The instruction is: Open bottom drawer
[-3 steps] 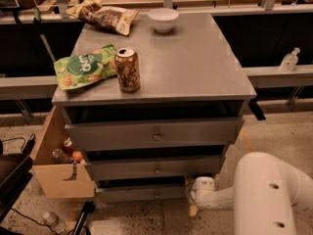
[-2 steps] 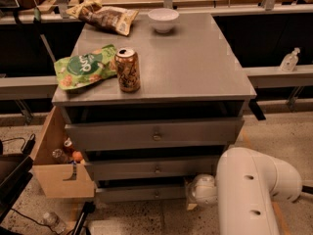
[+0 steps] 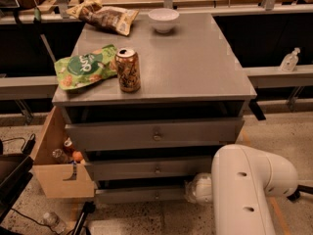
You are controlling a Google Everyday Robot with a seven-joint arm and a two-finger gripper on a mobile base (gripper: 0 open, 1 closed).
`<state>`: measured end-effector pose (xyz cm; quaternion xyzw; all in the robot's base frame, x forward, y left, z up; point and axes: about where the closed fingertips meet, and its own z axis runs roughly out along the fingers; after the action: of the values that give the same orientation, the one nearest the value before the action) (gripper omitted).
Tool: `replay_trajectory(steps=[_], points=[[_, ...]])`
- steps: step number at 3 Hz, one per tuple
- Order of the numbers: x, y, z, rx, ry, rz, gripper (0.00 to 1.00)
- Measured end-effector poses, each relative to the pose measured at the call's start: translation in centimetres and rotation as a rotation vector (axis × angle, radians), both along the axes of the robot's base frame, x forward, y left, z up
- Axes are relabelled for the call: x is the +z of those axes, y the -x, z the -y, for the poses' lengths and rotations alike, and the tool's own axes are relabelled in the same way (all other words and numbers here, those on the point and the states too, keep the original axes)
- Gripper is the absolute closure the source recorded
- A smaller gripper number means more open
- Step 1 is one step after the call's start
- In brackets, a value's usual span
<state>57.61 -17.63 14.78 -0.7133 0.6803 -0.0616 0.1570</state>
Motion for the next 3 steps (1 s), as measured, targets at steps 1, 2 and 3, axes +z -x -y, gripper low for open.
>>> replay_trajectory(steps=[1, 2, 3], points=[[0.86, 0.00, 0.00, 0.000, 0.000, 0.000, 1.00], [0.86, 0.00, 0.00, 0.000, 0.000, 0.000, 1.00], [0.86, 0.00, 0.00, 0.000, 0.000, 0.000, 1.00]])
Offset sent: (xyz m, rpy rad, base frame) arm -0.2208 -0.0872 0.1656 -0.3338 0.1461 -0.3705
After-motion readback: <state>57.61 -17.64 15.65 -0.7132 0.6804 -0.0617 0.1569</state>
